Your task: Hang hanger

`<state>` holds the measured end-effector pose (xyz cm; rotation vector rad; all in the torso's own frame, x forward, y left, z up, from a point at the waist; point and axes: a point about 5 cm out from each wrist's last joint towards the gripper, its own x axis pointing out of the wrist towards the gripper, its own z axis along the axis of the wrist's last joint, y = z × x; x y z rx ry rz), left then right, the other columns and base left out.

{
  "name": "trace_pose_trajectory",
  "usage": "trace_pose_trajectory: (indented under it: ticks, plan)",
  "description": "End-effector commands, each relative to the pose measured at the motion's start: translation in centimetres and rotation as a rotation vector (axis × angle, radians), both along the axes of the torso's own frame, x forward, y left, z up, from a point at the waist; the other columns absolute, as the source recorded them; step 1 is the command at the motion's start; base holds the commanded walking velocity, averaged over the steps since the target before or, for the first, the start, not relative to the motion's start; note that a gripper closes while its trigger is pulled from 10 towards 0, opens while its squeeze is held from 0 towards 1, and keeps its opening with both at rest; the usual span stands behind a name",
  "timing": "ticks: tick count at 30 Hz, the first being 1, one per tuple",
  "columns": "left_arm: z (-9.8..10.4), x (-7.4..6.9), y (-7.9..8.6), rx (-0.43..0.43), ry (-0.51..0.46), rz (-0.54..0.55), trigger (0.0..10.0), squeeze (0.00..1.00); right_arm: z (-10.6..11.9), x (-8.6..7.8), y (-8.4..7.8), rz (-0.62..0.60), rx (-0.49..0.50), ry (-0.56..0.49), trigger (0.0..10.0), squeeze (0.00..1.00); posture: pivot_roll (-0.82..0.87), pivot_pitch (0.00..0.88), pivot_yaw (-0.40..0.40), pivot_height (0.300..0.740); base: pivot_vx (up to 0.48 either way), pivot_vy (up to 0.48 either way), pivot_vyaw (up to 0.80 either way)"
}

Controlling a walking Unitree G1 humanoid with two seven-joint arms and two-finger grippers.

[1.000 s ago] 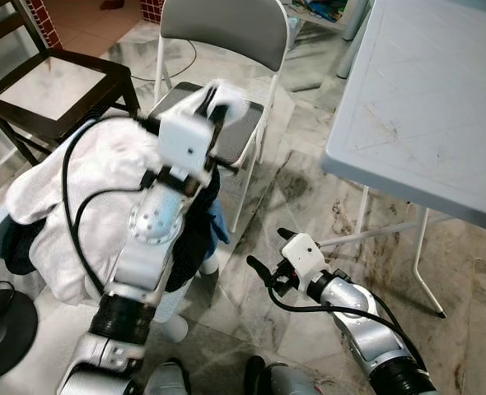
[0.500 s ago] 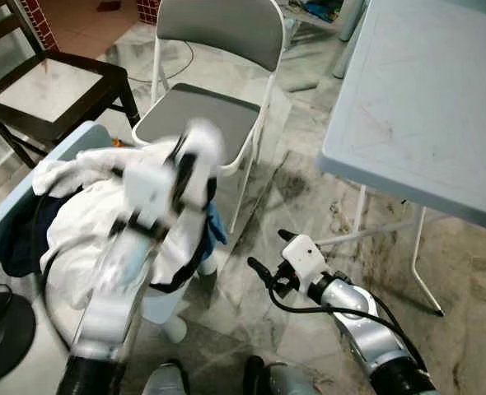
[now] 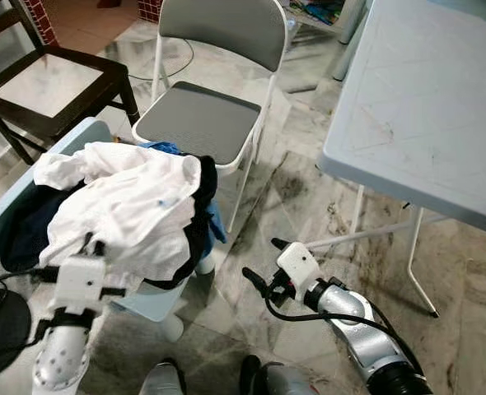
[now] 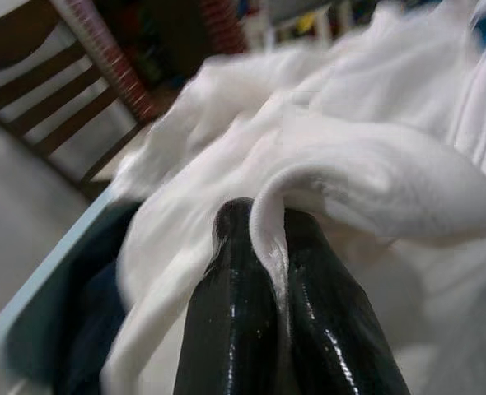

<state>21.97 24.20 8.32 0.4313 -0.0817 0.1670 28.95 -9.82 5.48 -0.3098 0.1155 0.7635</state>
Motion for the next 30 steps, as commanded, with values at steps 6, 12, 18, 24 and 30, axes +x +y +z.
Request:
trace_pose_trajectory:
  ticks: [6,12,18,24,30]
  plan:
    - [-1.6,-0.7,0.3,0.020,0.051,0.022,0.0,0.00,-0.8,-0.5,-0.2,0.006,-0.012,0.027,10.0,0.00,0.28,0.276,-0.122,0.740,0.000,0.000,0.00]
    - [0.2,1.9,-3.0,-0.007,-0.026,-0.094,0.0,0.00,-0.7,-0.5,-0.4,-0.012,-0.008,0.018,10.0,0.00,0.26,0.274,-0.107,0.740,0.000,0.000,0.00]
    - [4.5,4.7,-7.9,0.001,-0.164,-0.318,0.0,0.00,-0.1,-0.2,-1.4,-0.084,0.020,-0.008,10.0,0.00,0.23,0.290,-0.079,0.740,0.000,0.000,0.00]
    - [4.5,6.2,-11.3,-0.038,-0.076,-0.527,0.0,0.00,1.7,0.6,-1.8,-0.259,0.152,-0.063,10.0,0.00,0.17,0.261,-0.074,0.740,0.000,0.000,0.00]
    - [3.2,7.2,-12.6,-0.238,-0.011,-0.521,0.0,0.00,2.3,1.1,-4.4,-0.520,0.307,-0.067,10.0,0.00,0.14,0.228,-0.035,0.740,0.000,0.000,0.00]
